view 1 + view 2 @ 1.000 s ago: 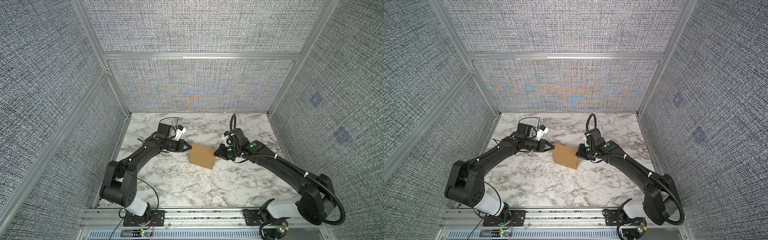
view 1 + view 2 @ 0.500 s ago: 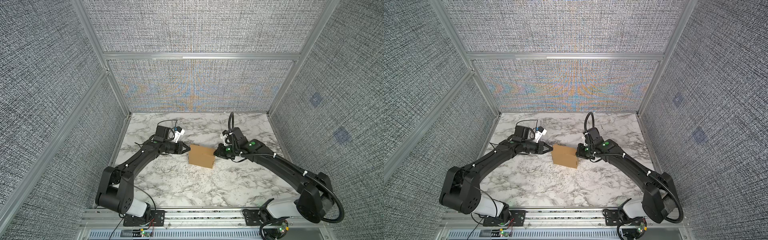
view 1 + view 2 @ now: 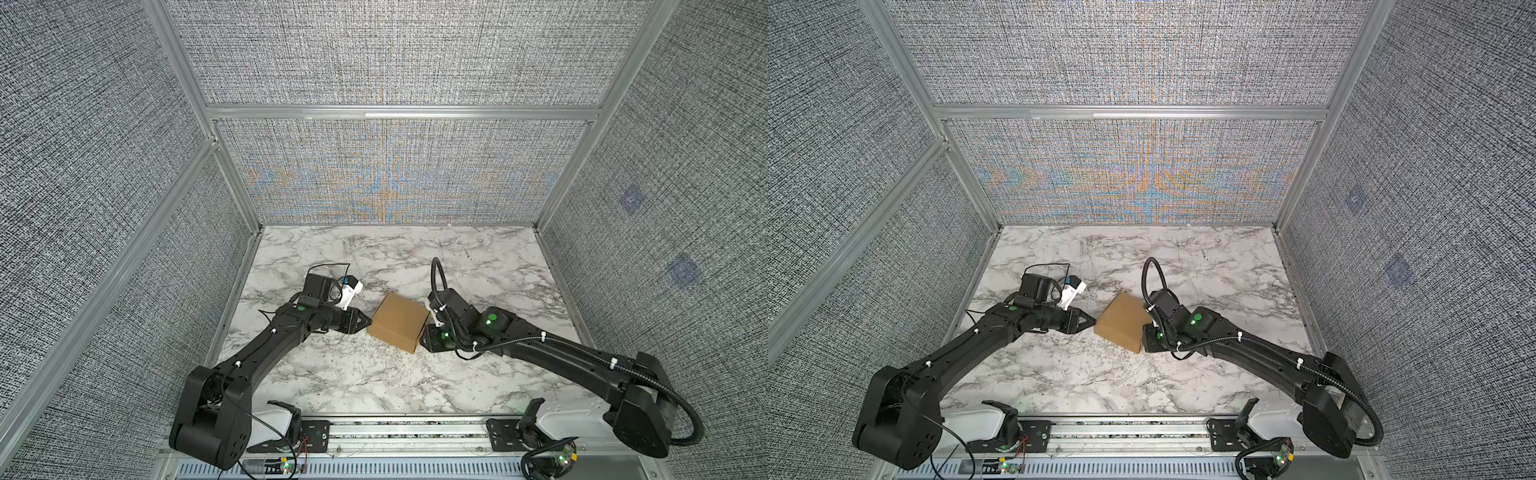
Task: Assemble paper box
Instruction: Turn over the paper box at the center of the table.
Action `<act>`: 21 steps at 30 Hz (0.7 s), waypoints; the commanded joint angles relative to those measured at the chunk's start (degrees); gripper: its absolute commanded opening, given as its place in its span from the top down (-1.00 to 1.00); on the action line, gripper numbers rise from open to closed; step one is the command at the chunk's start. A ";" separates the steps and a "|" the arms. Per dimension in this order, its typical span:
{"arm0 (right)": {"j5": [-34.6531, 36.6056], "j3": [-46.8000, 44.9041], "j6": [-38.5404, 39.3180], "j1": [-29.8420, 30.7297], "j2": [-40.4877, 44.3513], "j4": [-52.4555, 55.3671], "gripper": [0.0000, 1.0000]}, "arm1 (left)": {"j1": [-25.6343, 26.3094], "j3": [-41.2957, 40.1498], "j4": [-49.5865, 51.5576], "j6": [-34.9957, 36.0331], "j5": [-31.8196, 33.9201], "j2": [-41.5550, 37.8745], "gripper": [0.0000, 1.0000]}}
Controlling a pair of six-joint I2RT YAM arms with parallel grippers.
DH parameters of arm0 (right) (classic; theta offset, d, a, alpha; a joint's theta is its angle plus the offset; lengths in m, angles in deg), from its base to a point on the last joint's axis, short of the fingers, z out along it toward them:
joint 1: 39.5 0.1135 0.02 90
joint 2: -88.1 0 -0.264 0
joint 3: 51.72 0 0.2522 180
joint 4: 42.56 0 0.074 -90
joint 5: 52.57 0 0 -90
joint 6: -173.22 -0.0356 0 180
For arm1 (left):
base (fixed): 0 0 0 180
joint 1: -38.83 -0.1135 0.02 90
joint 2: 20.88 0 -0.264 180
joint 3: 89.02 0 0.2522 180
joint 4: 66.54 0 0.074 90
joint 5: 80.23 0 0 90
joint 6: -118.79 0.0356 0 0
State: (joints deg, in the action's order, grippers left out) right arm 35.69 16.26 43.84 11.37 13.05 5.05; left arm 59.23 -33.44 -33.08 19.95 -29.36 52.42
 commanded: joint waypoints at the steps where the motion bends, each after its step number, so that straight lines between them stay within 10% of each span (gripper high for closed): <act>1: 5.89 -2.14 -1.06 1.11 0.90 -1.86 0.33 | 0.08 -1.78 -2.06 1.57 1.63 -0.62 0.46; 7: 9.47 -5.57 -1.25 0.80 -0.49 -5.53 0.25 | -0.34 0.35 -2.25 2.65 3.58 -2.29 0.19; 21: 13.03 -2.91 -0.33 9.26 -13.88 -12.97 -0.62 | -12.65 4.30 -5.48 7.81 14.75 -4.01 -0.32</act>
State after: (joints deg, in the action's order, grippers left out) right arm 45.66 12.61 44.56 20.51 1.10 -7.15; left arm 48.20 -29.57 -37.06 26.96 -15.27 48.90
